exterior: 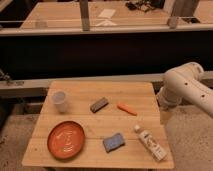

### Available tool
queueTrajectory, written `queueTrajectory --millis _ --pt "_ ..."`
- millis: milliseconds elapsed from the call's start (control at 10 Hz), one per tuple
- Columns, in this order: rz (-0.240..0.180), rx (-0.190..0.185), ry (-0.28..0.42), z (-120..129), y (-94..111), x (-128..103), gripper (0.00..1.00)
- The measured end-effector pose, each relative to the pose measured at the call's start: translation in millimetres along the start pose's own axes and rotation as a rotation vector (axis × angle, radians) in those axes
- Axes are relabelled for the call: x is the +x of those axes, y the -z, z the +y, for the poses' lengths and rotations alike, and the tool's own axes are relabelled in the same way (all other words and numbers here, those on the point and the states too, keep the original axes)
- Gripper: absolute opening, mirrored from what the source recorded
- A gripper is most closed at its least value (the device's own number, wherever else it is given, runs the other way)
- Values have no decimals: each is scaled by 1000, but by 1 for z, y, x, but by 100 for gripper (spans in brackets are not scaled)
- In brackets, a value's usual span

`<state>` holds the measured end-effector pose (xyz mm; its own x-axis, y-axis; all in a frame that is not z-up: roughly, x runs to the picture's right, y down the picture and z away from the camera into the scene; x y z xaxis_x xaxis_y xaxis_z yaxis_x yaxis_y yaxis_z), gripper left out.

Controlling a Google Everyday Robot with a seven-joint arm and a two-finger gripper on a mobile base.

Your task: Place the white sponge in the ceramic cup

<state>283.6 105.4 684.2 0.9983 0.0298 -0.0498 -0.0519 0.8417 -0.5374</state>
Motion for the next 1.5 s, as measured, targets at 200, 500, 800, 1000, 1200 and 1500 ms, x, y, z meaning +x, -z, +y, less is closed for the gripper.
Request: queueTrajectory --millis 200,500,800,1000,1200,1500 --pt "0 0 0 0 0 0 80" --pt "10 -11 23 6 -4 -15 80" --pt "22 -21 64 11 -8 -53 80" --pt "27 -27 84 15 -11 -55 80" --pt "31 -37 140 22 -18 -71 80" --pt "35 -40 199 27 -25 -104 80"
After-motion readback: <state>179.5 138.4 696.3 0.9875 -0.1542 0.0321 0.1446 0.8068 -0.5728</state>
